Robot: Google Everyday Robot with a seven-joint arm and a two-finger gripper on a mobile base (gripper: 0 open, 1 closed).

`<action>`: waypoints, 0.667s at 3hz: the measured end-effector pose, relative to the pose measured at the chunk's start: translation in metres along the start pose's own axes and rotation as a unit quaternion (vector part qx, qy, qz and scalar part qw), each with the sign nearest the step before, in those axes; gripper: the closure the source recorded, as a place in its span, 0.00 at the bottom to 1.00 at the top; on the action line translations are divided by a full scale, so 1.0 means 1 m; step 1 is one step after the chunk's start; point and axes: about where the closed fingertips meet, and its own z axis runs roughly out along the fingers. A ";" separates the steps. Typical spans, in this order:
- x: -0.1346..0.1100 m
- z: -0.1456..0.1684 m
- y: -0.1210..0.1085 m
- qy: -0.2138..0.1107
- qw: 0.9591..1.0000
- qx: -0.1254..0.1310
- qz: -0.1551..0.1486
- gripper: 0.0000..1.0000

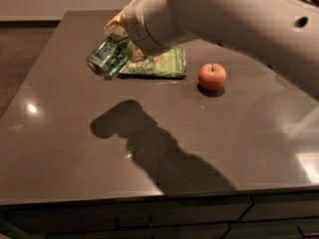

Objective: Place green can upright

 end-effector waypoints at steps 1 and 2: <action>0.002 -0.003 -0.007 0.007 1.000 0.012 -0.019 1.00; 0.002 -0.003 -0.007 0.007 1.000 0.012 -0.019 1.00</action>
Offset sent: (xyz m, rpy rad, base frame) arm 0.0018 0.0007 0.0079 -0.0086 -0.0507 0.0182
